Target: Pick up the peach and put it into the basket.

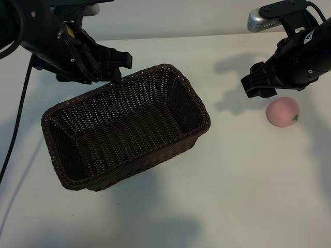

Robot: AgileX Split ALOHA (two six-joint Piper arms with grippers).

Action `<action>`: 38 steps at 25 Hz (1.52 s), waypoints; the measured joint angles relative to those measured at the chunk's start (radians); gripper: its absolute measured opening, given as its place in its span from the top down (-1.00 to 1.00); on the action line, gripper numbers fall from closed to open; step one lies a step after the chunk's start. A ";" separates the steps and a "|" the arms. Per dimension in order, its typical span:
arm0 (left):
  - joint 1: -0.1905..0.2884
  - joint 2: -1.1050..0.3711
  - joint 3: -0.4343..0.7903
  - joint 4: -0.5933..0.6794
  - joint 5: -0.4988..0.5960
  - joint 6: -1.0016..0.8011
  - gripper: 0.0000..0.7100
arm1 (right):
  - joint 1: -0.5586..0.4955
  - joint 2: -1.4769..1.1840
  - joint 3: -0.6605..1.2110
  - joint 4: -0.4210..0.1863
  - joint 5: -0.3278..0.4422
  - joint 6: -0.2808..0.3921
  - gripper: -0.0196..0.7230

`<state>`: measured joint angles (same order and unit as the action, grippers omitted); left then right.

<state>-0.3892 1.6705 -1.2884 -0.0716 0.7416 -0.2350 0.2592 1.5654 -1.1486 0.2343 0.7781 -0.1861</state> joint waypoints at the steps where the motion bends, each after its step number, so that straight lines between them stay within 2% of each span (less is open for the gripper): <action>1: 0.000 0.000 0.000 0.000 0.000 0.000 -0.59 | 0.000 0.000 0.000 0.000 0.000 0.000 -0.66; 29: 0.000 0.000 0.000 0.000 0.000 -0.001 -0.59 | 0.000 0.000 0.000 0.000 0.000 0.000 -0.66; 33: 0.000 0.000 0.000 0.006 0.052 -0.011 -0.59 | 0.000 0.000 0.000 0.000 0.000 0.000 -0.66; 38: 0.000 -0.072 0.050 0.105 0.114 -0.097 -0.59 | 0.000 0.000 0.000 0.000 0.000 0.000 -0.66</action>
<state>-0.3892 1.5988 -1.2382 0.0335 0.8552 -0.3323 0.2592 1.5654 -1.1486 0.2343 0.7781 -0.1861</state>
